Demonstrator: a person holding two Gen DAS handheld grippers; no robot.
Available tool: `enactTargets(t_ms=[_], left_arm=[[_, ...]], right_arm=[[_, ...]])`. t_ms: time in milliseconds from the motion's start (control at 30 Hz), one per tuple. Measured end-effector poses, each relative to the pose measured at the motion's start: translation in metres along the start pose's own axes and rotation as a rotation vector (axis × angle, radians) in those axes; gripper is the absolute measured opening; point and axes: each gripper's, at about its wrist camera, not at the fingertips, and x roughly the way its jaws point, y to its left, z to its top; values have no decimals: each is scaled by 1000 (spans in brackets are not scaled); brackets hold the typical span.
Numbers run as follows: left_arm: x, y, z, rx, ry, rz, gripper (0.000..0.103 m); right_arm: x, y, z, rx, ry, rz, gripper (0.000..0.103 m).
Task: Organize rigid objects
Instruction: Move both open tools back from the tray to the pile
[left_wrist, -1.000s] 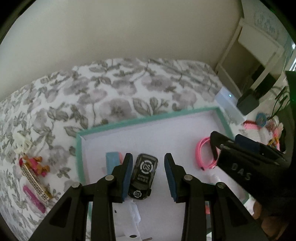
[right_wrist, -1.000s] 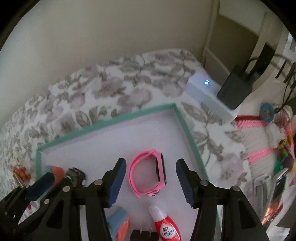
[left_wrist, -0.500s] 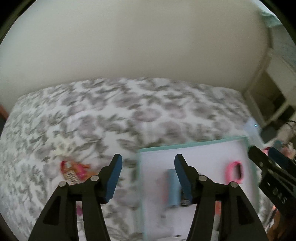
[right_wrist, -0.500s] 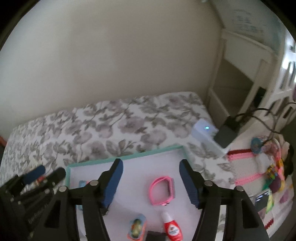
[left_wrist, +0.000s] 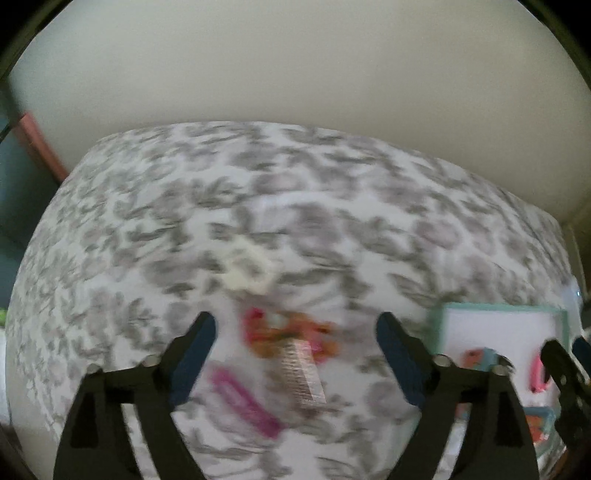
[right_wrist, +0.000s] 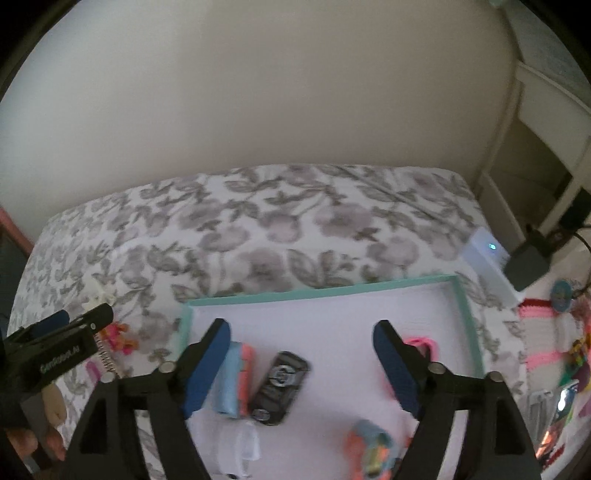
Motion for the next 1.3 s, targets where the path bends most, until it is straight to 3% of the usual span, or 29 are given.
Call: enactTargets(t_ms=[167,367,467,1067,1300], left_arm=[[-4,50,6,-83,-42,60,92],[-3,93,9,-171,-80,59,92],[2,101,9,-183,-97,52,92],[35,132,5,-264,-30,-5,92],[38,143,5,-286,-26,-13,92]], right_arm=[[7,36,-3,-61,9,49,87],[14,74,-6,-101,8,96,90],[18,92,-8,-126,8,113,96],[81,166,-24,-75,167,319,97],[106,188,-26,-70,223,334,97]])
